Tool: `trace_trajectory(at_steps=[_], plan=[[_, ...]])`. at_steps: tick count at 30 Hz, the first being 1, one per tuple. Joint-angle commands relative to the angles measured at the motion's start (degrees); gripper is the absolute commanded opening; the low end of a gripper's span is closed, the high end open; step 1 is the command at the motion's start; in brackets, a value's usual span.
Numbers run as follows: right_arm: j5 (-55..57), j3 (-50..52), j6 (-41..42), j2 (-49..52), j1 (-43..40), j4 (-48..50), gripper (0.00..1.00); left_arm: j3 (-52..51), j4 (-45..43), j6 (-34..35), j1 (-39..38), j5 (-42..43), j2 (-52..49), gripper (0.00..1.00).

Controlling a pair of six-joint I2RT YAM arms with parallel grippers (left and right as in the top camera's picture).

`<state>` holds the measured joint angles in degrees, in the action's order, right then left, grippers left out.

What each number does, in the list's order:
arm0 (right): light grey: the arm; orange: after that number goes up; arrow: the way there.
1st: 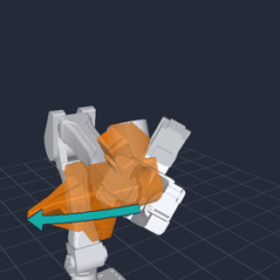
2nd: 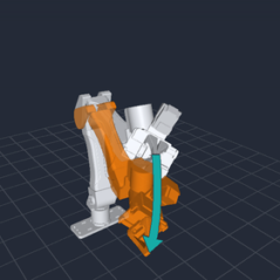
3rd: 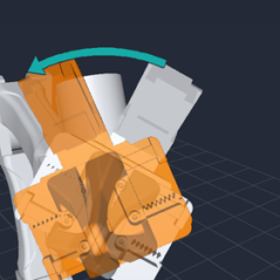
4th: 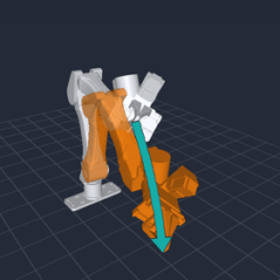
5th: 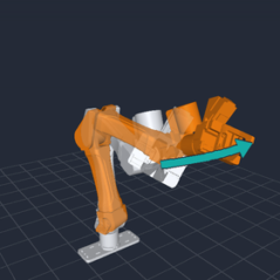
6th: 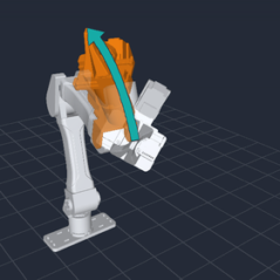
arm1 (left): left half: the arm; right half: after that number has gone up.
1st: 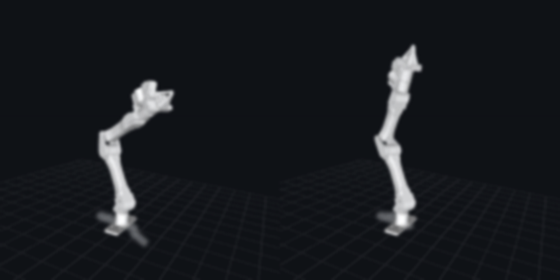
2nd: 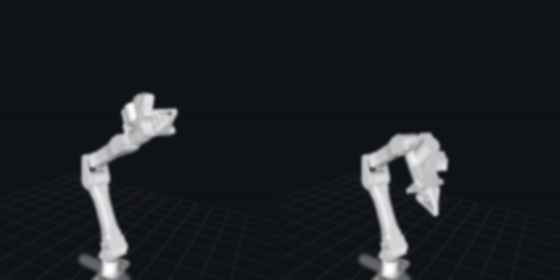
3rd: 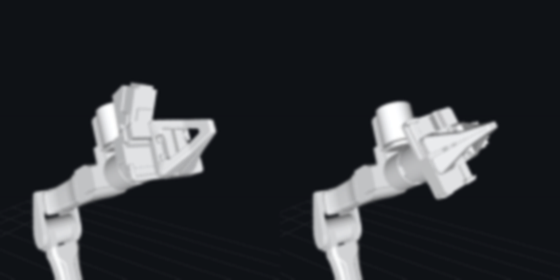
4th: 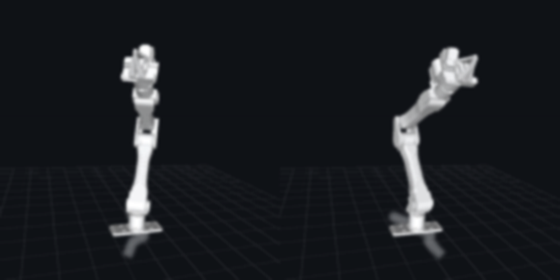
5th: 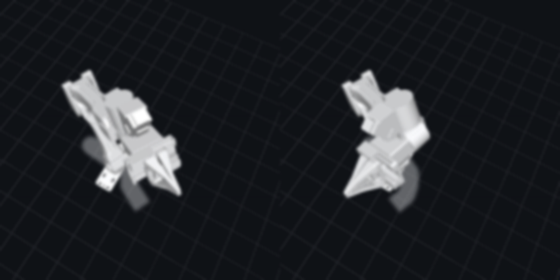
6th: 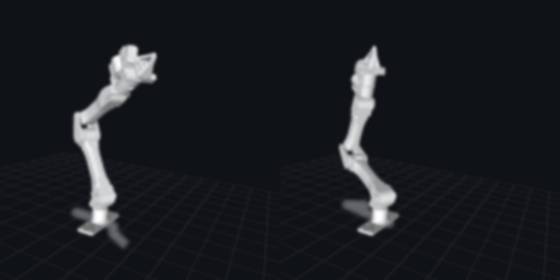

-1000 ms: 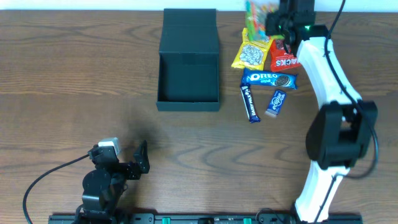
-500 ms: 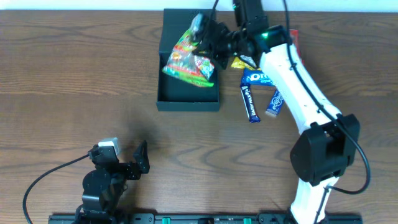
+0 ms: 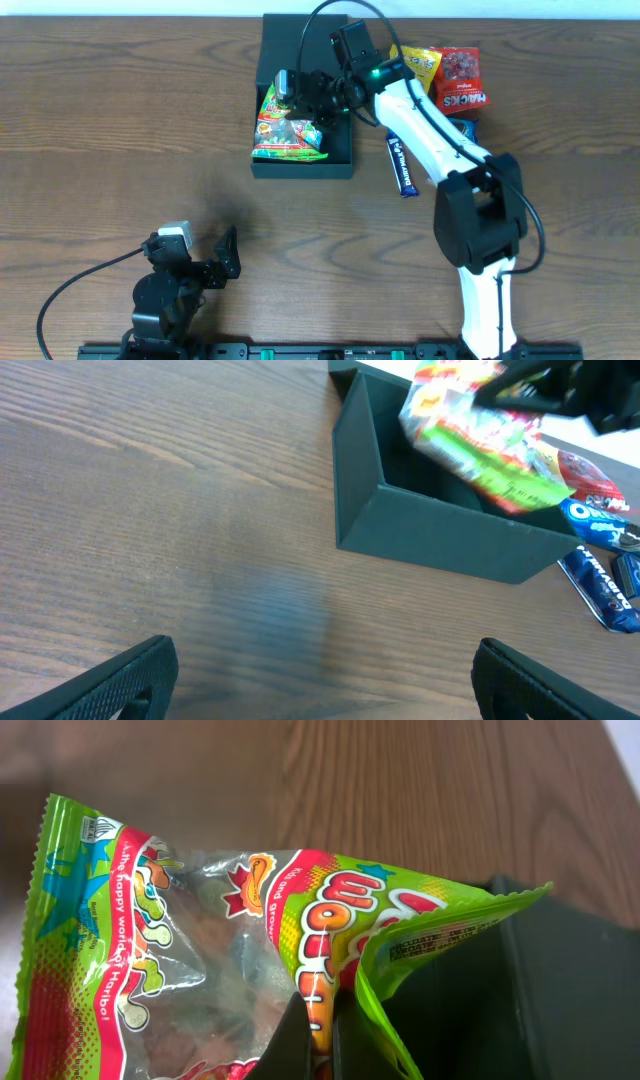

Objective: Pack container
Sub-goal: 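Carry the Haribo bag left and drop it into the black box, then reach right gripper to the blue Oreo pack and grasp it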

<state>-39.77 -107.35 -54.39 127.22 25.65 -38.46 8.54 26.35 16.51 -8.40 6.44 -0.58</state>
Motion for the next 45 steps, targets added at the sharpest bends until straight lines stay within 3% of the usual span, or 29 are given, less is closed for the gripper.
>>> trace_trajectory(at_steps=[1,2,10,18,26,32,36,38,45], plan=[[0.8,-0.5,-0.1,-0.3,0.4,1.9,0.72,-1.0,-0.1,0.0,0.1,0.0,0.3,0.95],[1.0,-0.5,2.0,-0.3,0.4,3.2,0.99,-1.0,0.0,0.0,0.1,0.0,0.3,0.95],[2.0,-2.3,17.5,-6.5,-1.7,7.3,0.99,-1.0,-0.1,0.0,0.1,0.0,0.3,0.95],[33.0,-2.3,39.2,-10.8,-11.5,-2.6,0.99,-1.0,0.0,0.0,0.1,0.0,0.3,0.95],[31.6,-1.4,68.7,-8.2,-22.0,-11.2,0.99,-1.0,-0.1,0.0,0.1,0.0,0.3,0.95],[28.9,1.2,70.0,-8.0,-23.3,-9.0,0.99,-1.0,-0.1,0.0,0.1,0.0,0.3,0.95],[30.3,4.9,91.9,-8.0,-23.3,-14.1,0.99,-1.0,-0.1,0.0,0.1,0.0,0.3,0.95],[32.1,6.0,98.7,-8.0,-23.2,-16.1,0.99,-1.0,0.0,0.0,0.1,0.0,0.3,0.95],[33.7,9.5,109.0,-8.0,-22.1,-12.1,0.95,-1.0,-0.1,0.0,0.1,0.0,0.3,0.95]])
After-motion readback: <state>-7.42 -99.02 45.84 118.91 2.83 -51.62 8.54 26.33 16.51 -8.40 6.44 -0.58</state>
